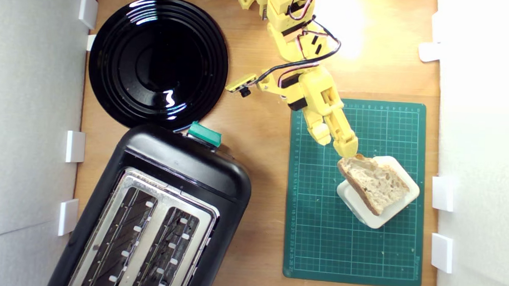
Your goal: Pick bread and place in toaster
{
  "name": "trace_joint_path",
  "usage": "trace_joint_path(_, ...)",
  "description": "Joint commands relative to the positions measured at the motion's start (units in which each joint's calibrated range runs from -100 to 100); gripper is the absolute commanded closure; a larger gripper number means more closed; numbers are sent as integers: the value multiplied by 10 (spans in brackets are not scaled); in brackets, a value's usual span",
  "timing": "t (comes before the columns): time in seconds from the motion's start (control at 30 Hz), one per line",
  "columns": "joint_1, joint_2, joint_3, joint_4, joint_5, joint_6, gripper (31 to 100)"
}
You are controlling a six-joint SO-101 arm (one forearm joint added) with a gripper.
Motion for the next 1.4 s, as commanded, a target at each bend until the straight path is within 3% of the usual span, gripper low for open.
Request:
trace_joint_path(0.0,-11,-3,-38,1,-23,-13,337)
trace_joint_path(1.37,-47,123,-185,0,-21,-12,338)
